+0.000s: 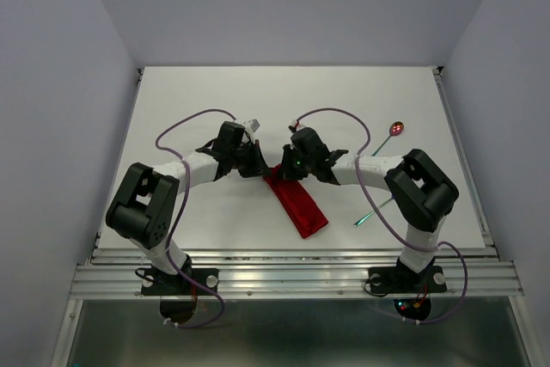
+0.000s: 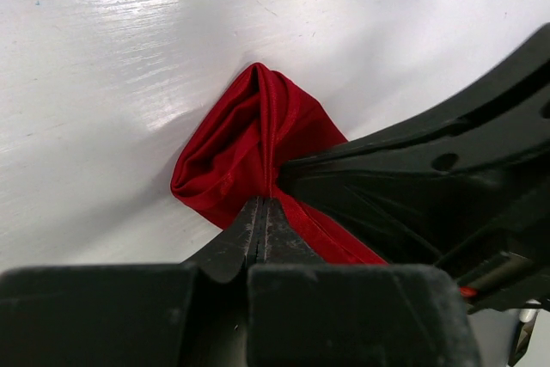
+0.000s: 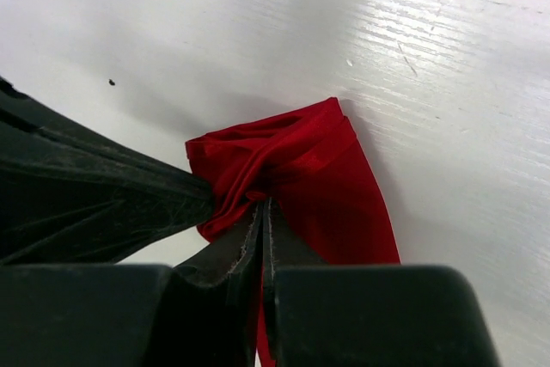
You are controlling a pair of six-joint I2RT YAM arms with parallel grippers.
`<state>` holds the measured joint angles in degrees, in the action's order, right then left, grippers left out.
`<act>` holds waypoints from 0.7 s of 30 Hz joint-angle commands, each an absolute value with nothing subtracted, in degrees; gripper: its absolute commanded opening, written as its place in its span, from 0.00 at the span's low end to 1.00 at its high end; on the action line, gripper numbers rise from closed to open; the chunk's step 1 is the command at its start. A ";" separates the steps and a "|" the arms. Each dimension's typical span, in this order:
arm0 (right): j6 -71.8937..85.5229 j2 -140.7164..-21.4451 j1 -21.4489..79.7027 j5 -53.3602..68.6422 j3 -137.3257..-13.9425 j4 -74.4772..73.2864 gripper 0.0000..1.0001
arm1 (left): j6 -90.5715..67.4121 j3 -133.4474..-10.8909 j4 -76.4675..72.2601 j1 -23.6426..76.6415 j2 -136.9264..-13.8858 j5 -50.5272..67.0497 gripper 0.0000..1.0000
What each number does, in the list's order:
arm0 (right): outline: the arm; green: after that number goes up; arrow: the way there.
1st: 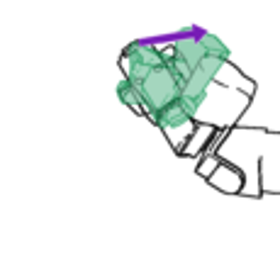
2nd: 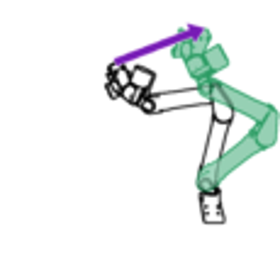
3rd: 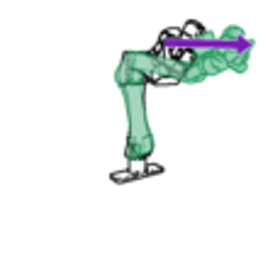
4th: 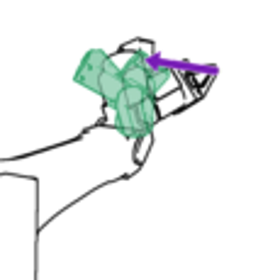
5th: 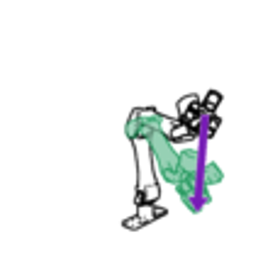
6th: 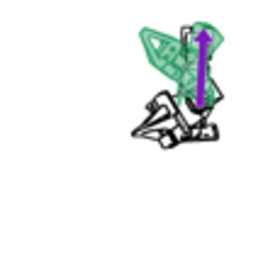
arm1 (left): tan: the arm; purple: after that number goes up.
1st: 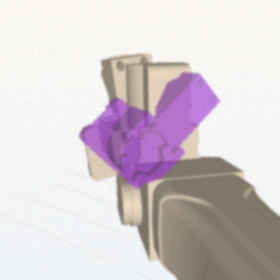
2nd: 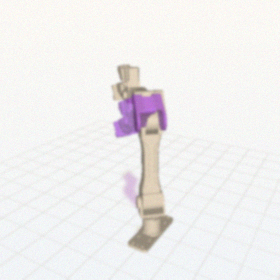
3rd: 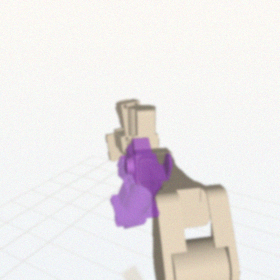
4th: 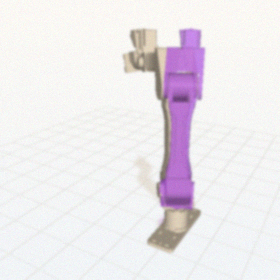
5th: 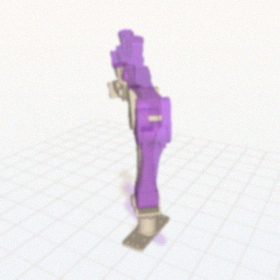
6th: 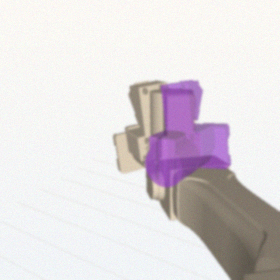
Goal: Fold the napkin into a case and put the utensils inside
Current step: Stuff the top corner of the smaller-rectangle-folded napkin into the folded napkin.
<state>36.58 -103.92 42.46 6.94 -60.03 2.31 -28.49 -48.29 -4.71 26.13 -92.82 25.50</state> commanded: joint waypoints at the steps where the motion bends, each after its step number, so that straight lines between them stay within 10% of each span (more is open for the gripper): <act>1: 37.27 -106.26 42.54 9.13 -62.49 6.59 0.06 | -27.33 -47.90 -5.01 25.66 -91.58 26.63 0.00; 21: 36.82 -109.50 42.54 16.61 -65.03 7.31 0.01 | -27.60 -48.43 -5.27 25.66 -92.29 26.89 0.00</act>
